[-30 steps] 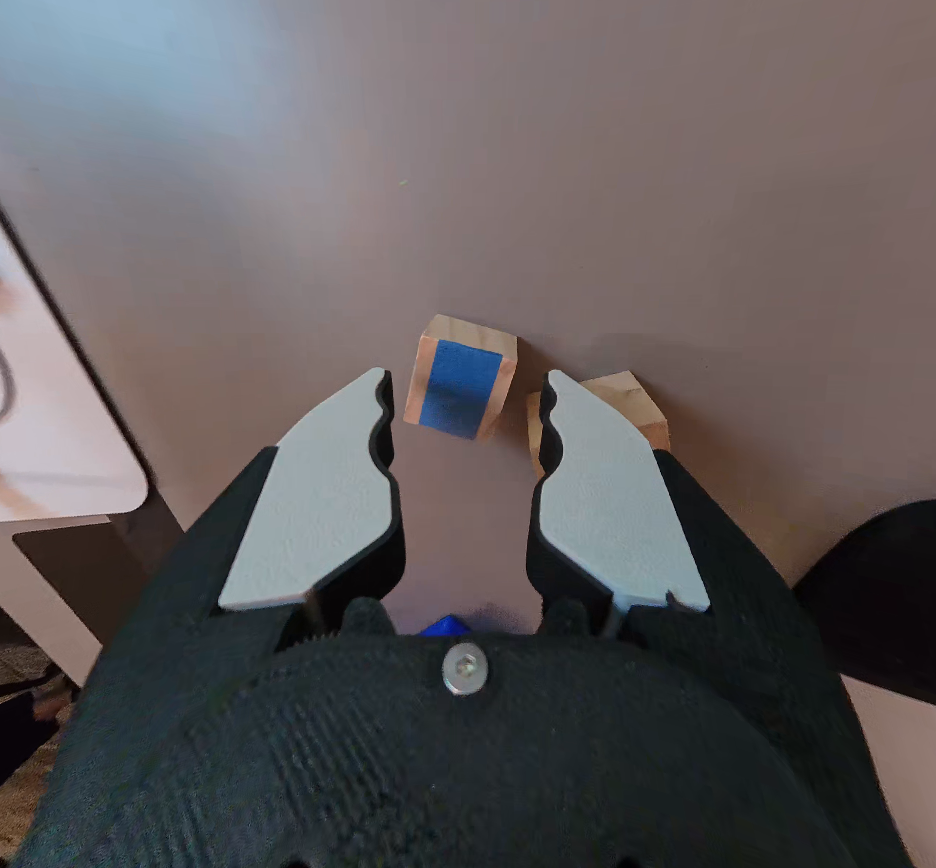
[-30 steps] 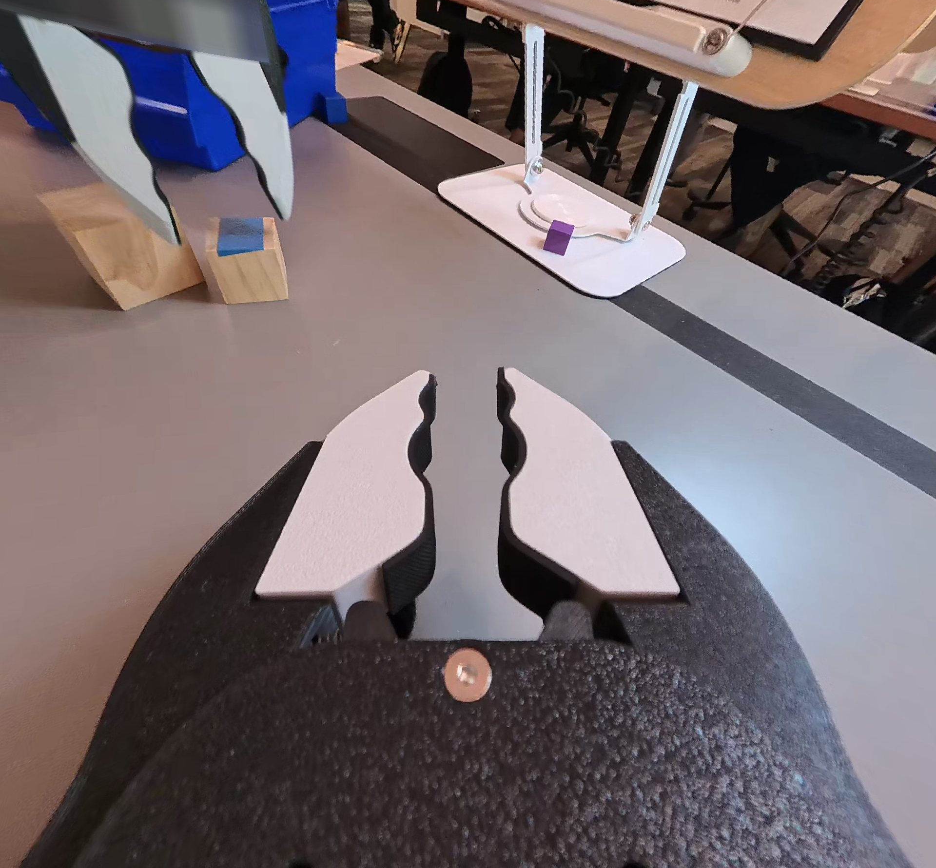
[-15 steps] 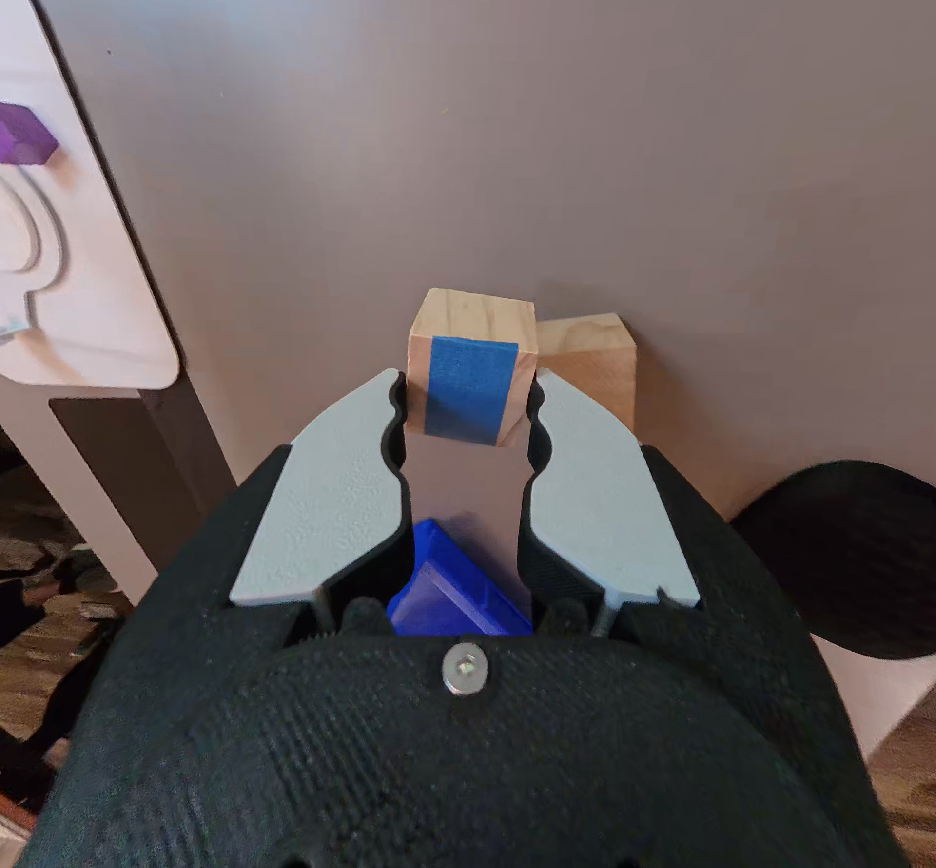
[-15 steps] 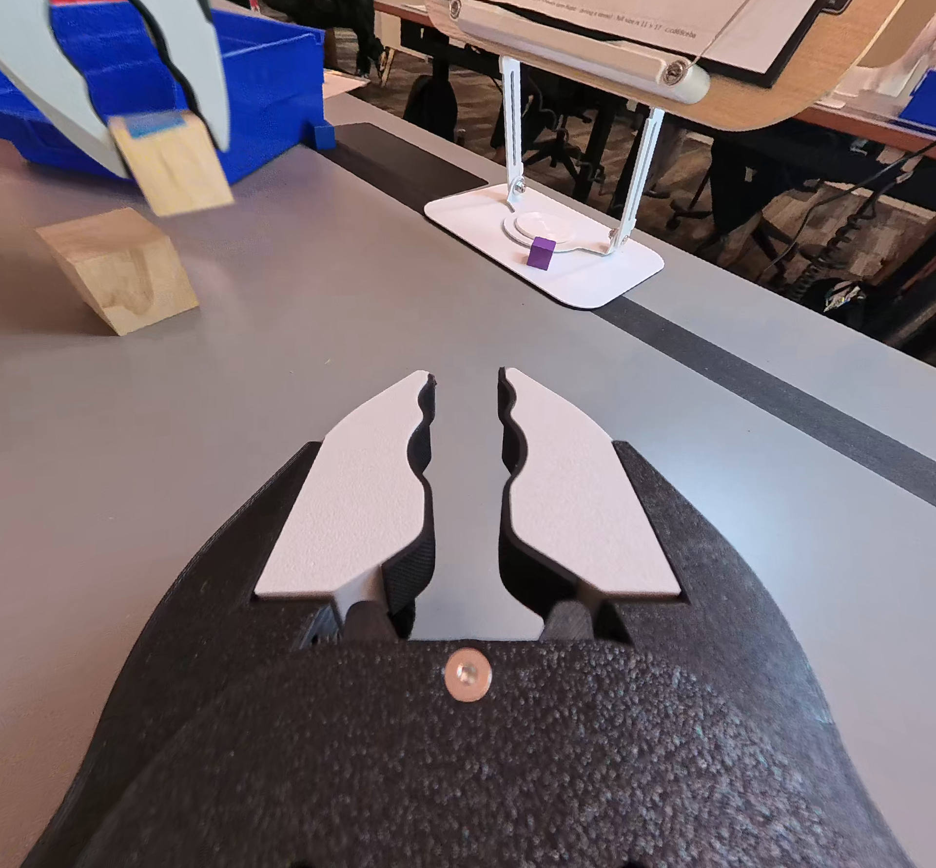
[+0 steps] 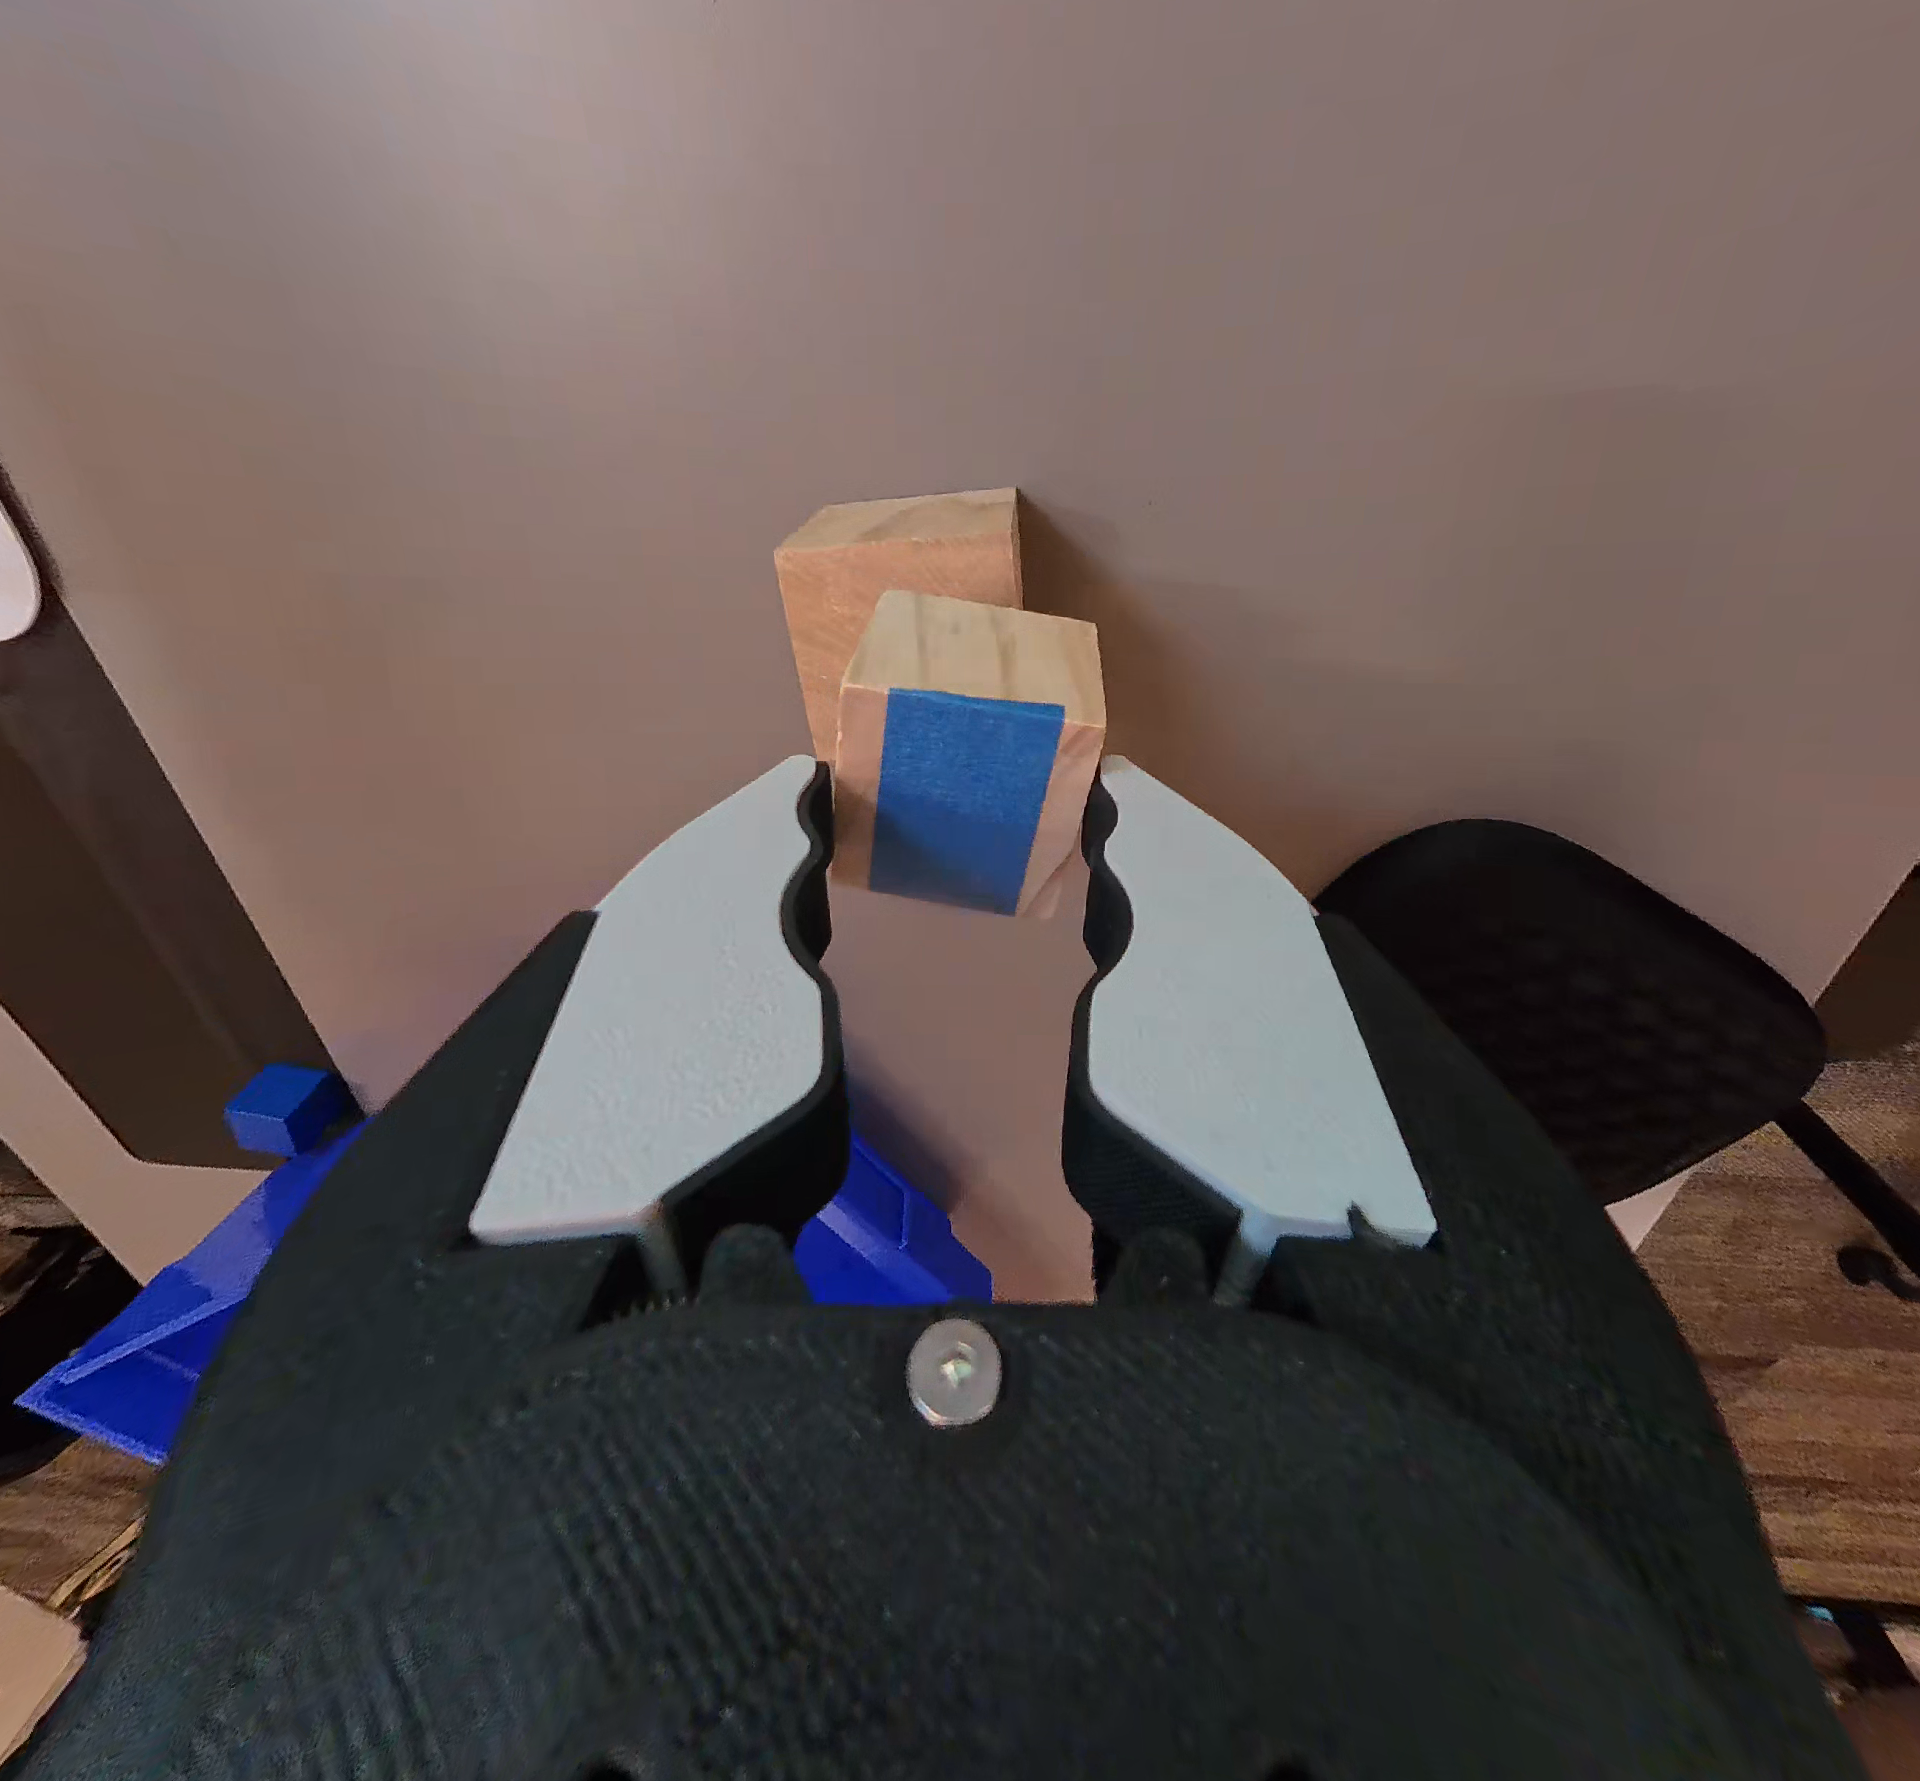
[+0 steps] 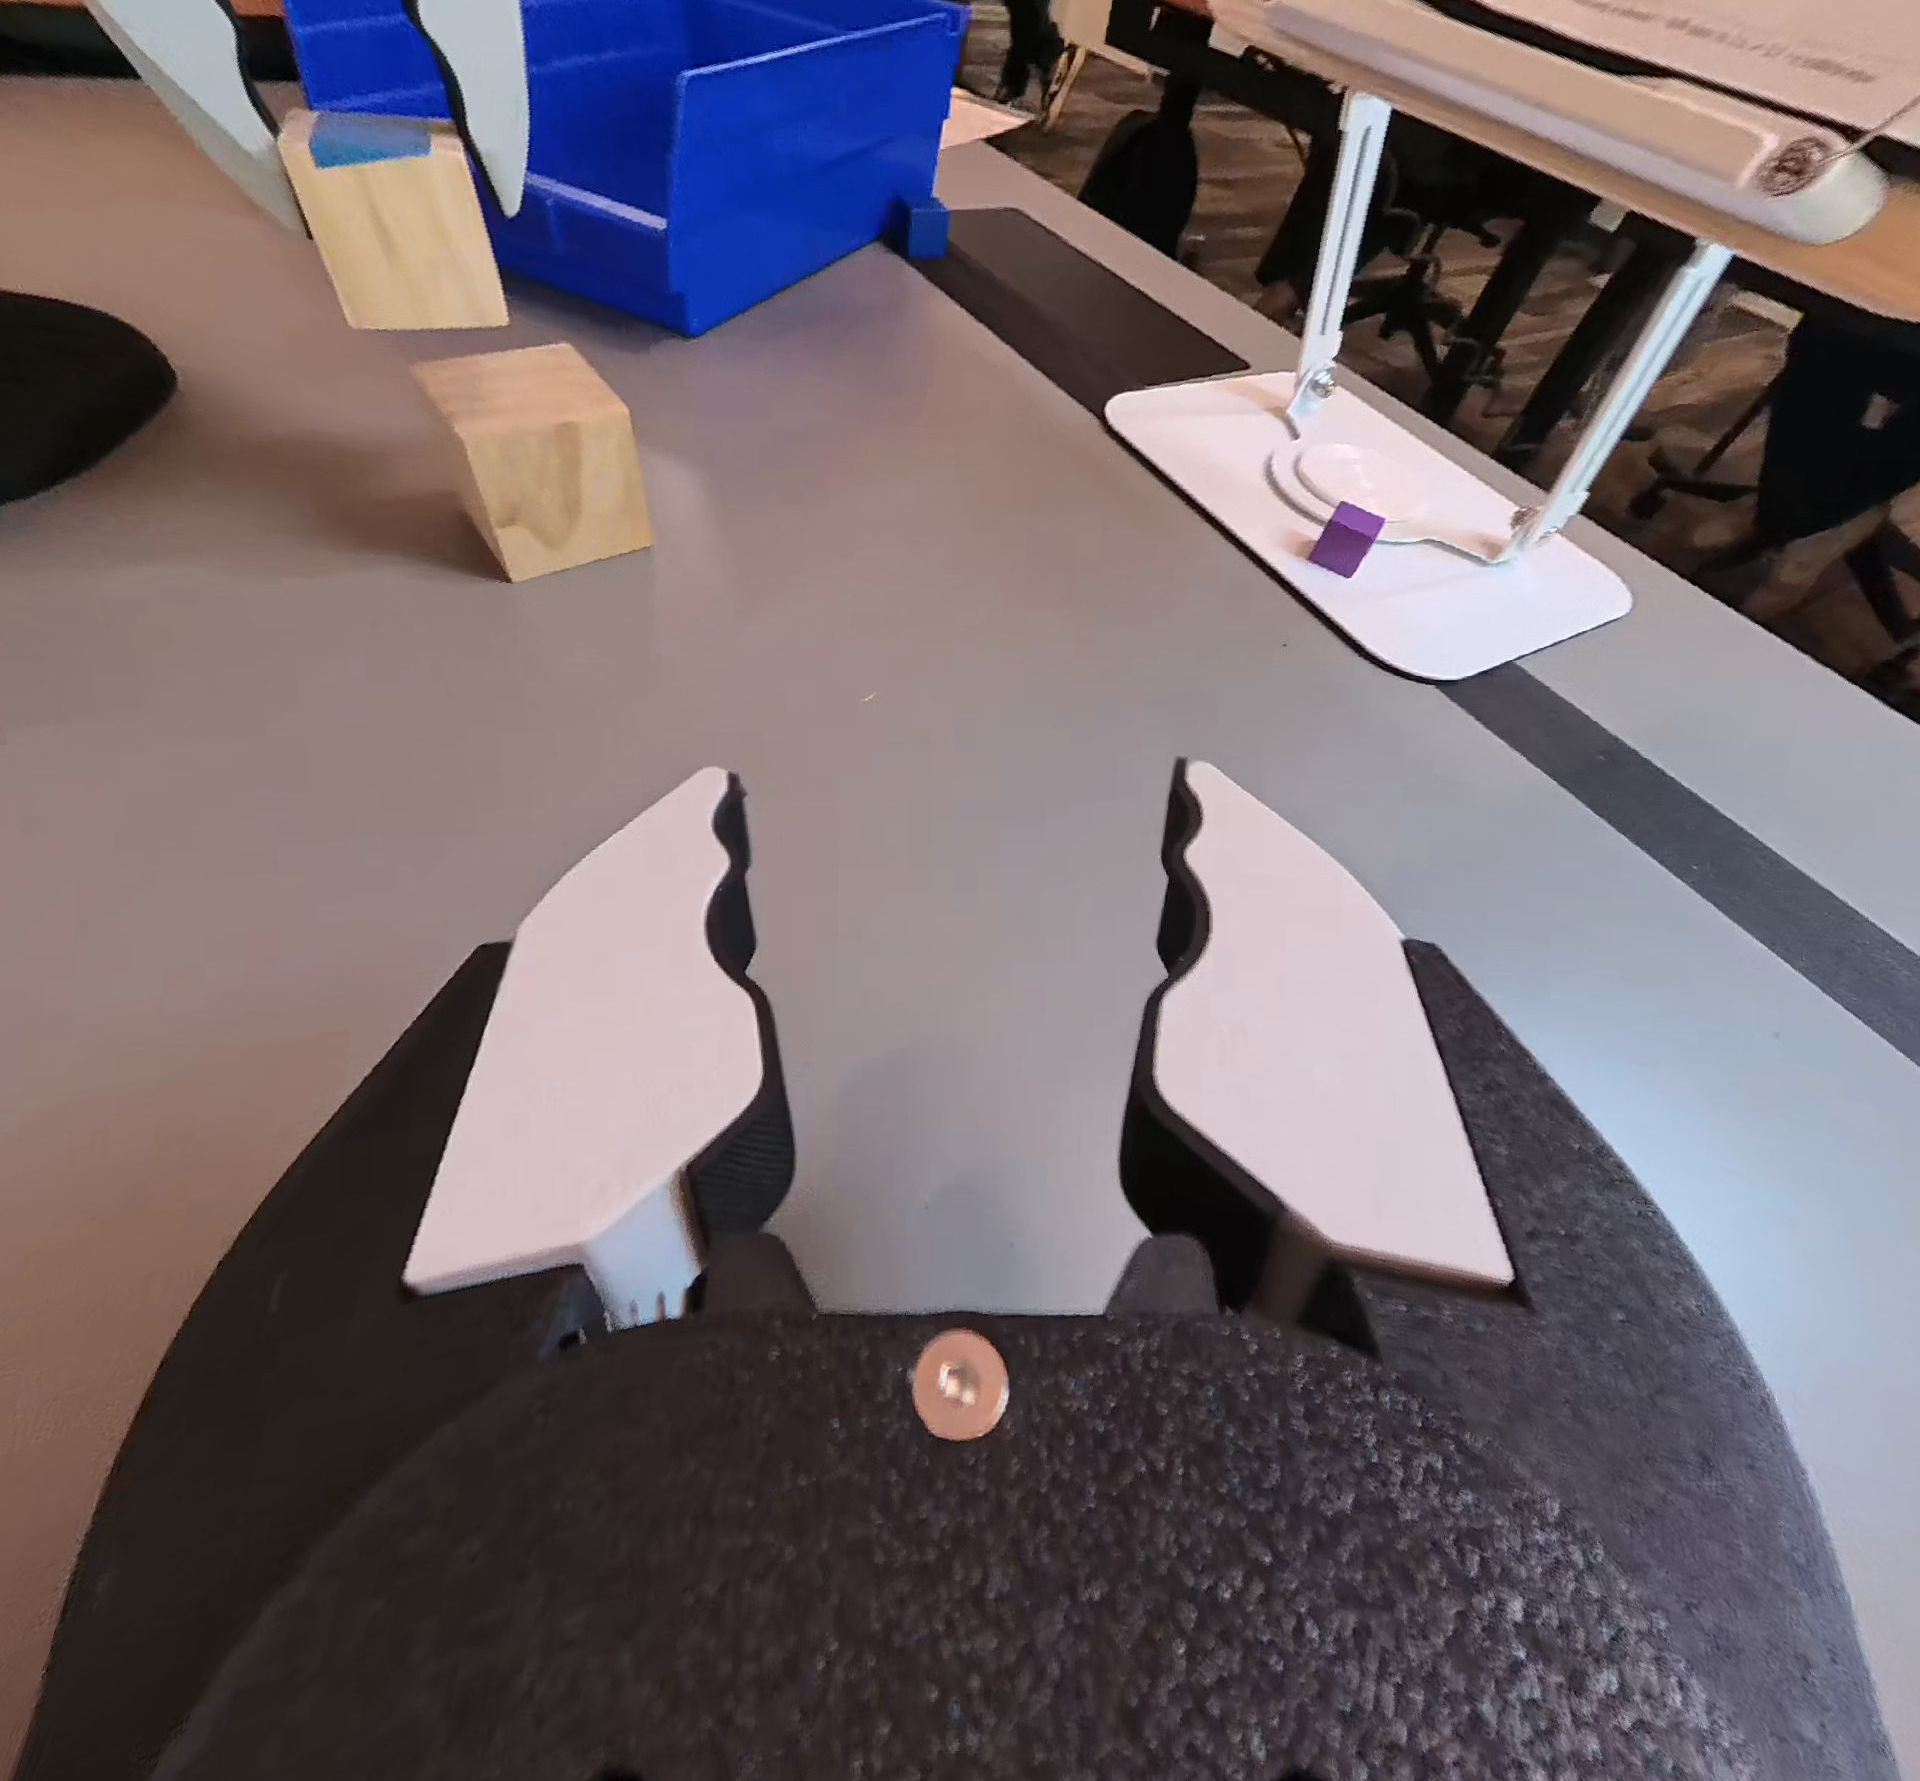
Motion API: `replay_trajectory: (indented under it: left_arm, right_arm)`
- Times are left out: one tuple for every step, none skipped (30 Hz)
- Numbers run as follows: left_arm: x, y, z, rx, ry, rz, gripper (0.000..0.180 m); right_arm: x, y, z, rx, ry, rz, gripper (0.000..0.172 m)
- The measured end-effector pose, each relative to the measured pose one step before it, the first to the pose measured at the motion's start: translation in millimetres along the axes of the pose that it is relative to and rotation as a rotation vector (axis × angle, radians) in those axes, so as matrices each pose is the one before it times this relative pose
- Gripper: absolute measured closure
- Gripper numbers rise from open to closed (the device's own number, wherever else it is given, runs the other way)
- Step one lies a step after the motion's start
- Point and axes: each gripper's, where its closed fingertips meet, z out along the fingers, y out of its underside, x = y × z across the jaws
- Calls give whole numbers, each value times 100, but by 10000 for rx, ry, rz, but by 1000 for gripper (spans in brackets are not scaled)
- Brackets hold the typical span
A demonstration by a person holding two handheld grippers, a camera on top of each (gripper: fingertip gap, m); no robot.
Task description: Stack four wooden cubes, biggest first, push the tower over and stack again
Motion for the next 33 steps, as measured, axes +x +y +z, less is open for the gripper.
replay_trajectory:
  left_arm:
    - [6, 79, 78, -43, -83, 37, 134]
    - [27, 48, 82, -30, -38, 4, 134]
    - [9, 49, 85, -38, -6, -51, 134]
    - [-68, 81, 103, -60, -31, -54, 134]
    - [-163, 50, 117, -45, -68, -37, 134]
    - [-201, 22, 114, -28, -72, -70, 134]
    - [-221, 6, 147, -26, -48, -130, 134]
    - [-150, 3, 157, -21, 24, -178, 134]
    - [-150, 16, 170, -36, 38, -221, 134]
    - [-94, -21, 166, -18, 60, -178, 134]
    - [-6, -30, 159, -12, 82, -123, 134]
    - [-4, -3, 157, -24, 64, -112, 134]
    - [-83, 30, 149, -62, -2, -115, 134]
    - [-140, 42, 141, -71, -50, -103, 134]
    - [-42, 17, 144, -35, 10, -78, 134]
    - [103, -19, 116, -12, 98, -65, 134]
    - [86, 16, 105, -26, 79, -60, 134]
    - [-13, 31, 109, -46, 6, -31, 134]
    - [-49, 25, 112, -42, -22, -31, 134]
    - [-81, 27, 103, -47, -20, -85, 134]
    - [-85, -46, 89, 2, -20, -89, 134]
    - [-39, -149, -9, 78, 12, -66, 134]
    - [-26, -109, -44, 60, 10, -42, 134]
    - [-38, -65, -32, 32, 7, -54, 134]
    - [-60, -37, 1, 7, -9, -65, 134]
    - [-44, -24, 40, -7, -1, -55, 134]
    - [-9, -49, 43, 14, 10, -38, 134]
    - [-28, -94, 2, 39, 1, -58, 134]
    - [2, -29, -3, 5, 13, -44, 134]
    - [4, 15, 8, -1, -2, 17, 134]
    - [-4, 11, 3, 5, -2, 16, 134]
    - [6, -2, 3, 19, -2, -13, 134]
    - [-2, 0, 2, 17, -6, -9, 134]
  right_arm:
    - [-156, 85, 69, -61, -75, -9, 93]
    - [-108, 87, 75, -66, -41, -10, 92]
    - [-73, 69, 52, -52, -15, -9, 91]
    - [-39, 26, 47, -14, -3, 10, 91]
    - [-14, 30, 48, -14, 2, 29, 91]
    - [5, 72, 46, -31, 2, 28, 92]
    - [4, 70, 33, -25, 2, 21, 92]
    - [15, 50, 27, -15, 10, 17, 93]
    - [40, 51, 25, -14, 21, 16, 94]
    - [51, 39, 9, -8, 32, 13, 94]
    - [80, 6, 1, 7, 49, 14, 95]
    - [103, -9, -2, 15, 53, 18, 96]
    - [75, -21, -18, 22, 36, 20, 96]
    - [81, -27, -25, 32, 31, 23, 97]
    - [81, -50, -30, 35, 32, 29, 97]
    - [53, -51, -28, 34, 19, 33, 97]
    - [41, -47, -38, 33, 10, 28, 98]
    - [22, -37, -24, 27, 3, 19, 98]
    - [17, -29, -22, 18, -2, 20, 98]
    - [9, -9, 2, 10, 3, 18, 99]
    - [16, 0, -3, 3, 3, 9, 99]
    - [-7, 3, -2, -2, -3, 5, 99]
    - [-5, 10, 11, -3, -1, 8, 99]
    - [5, 10, 9, -1, -1, 8, 99]
    - [-12, 11, 10, -3, -7, 7, 99]
    - [-6, 27, 17, -11, -4, 7, 100]
    - [7, 31, 15, -14, 3, 1, 100]
    - [-7, 24, 13, -8, 1, -1, 100]
    - [8, 4, -4, -2, 1, 4, 100]
    - [1, -12, -2, 2, 3, 5, 100]
    - [9, 3, -3, -1, 1, 2, 100]
    - [9, 15, 7, -5, -1, 2, 100]
    - [5, 6, -5, -3, -1, 5, 100]
